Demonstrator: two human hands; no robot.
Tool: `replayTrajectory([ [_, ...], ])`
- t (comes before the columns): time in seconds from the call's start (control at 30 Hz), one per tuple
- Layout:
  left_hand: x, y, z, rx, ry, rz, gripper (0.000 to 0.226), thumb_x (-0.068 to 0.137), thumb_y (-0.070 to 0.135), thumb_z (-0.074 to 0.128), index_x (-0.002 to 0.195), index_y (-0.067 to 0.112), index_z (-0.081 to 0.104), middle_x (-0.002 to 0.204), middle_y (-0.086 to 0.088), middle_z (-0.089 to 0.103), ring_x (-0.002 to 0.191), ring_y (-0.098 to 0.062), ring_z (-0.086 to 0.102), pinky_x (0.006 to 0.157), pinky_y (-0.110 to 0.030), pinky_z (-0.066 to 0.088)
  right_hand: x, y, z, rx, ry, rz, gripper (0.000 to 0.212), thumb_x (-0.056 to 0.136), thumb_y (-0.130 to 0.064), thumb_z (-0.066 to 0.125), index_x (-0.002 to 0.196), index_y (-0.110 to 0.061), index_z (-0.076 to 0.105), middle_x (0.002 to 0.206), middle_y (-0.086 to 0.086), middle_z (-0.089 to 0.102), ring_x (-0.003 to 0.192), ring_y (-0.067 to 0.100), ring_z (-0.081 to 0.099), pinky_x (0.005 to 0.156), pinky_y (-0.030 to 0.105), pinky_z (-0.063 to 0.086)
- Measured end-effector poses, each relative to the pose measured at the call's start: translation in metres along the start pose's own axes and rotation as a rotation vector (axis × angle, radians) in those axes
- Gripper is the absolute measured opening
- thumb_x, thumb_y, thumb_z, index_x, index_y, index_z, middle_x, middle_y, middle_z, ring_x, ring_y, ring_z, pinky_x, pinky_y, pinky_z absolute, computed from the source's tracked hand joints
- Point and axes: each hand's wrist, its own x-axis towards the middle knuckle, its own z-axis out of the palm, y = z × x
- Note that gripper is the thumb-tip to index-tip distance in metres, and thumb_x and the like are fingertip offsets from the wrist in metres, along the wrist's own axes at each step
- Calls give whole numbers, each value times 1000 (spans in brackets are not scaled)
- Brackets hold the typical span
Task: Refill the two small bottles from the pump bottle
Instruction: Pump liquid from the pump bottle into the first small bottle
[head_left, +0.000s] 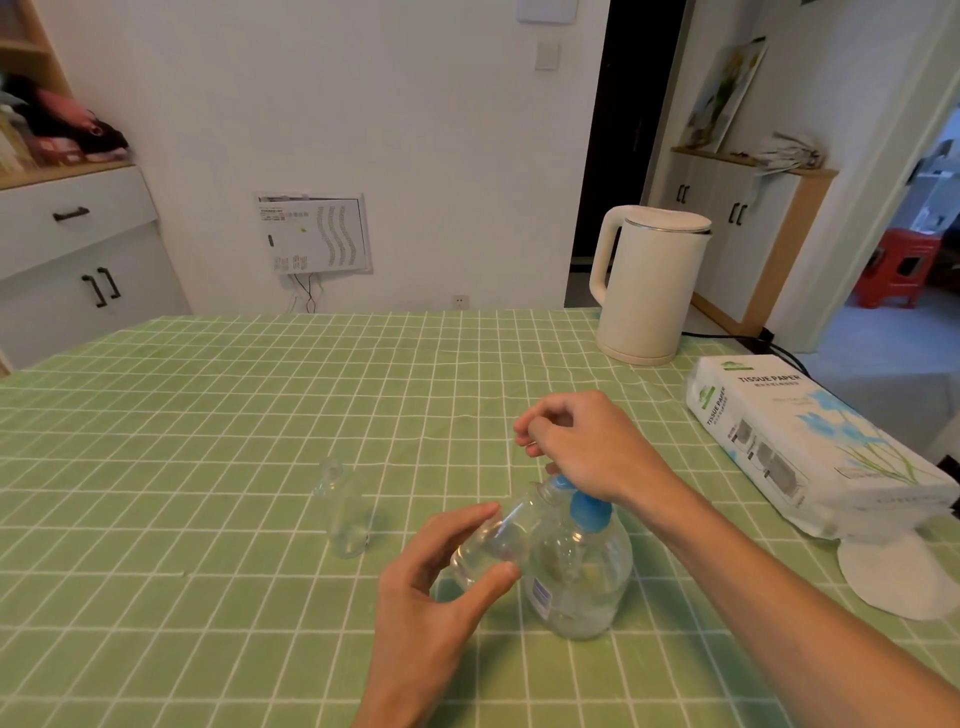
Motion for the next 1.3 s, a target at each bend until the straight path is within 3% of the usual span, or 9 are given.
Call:
replayTrajectory([
  [0.23,0,-2,-1,15,-12,15,47,72,34,89,115,47,78,119,9,80,118,-15,74,100,-17,54,4,6,2,73,-22,16,28,104,-14,57,88,-24,78,89,-5,81,85,9,79,91,41,65],
  [0.6,0,-1,-1,17,-13,25,45,71,35,88,114,48,78,119,11,80,117,-11,74,98,-13,53,-2,4,2,32,-27,56,28,104,-15,55,87,-22,76,92,-5,80,85,11,79,79,29,62],
  [0.8,0,1,0,-21,-27,3,46,74,35,87,117,47,78,120,12,81,116,-9,75,96,-14,55,0,0,-1,-12,-7,22,23,101,-20,59,88,-21,78,92,-8,79,89,17,78,83,36,62],
  [1.0,0,1,-2,10,-37,-3,44,77,35,85,118,49,77,121,16,80,118,-7,74,97,-12,53,1,6,3,36,-23,65,26,103,-16,56,90,-21,77,90,-6,80,84,11,79,74,24,57],
  [1.1,-1,2,-3,20,-35,-11,45,76,37,85,118,50,77,121,17,80,118,-6,74,99,-13,52,0,7,4,18,-49,66,27,104,-16,54,90,-23,76,93,-5,80,85,11,78,77,25,58],
  [1.3,0,0,-2,3,-26,-15,45,75,34,86,117,47,78,121,13,80,118,-8,74,97,-13,54,-4,1,1,-8,-48,52,30,104,-17,55,84,-29,73,92,-9,78,87,10,77,68,20,54],
])
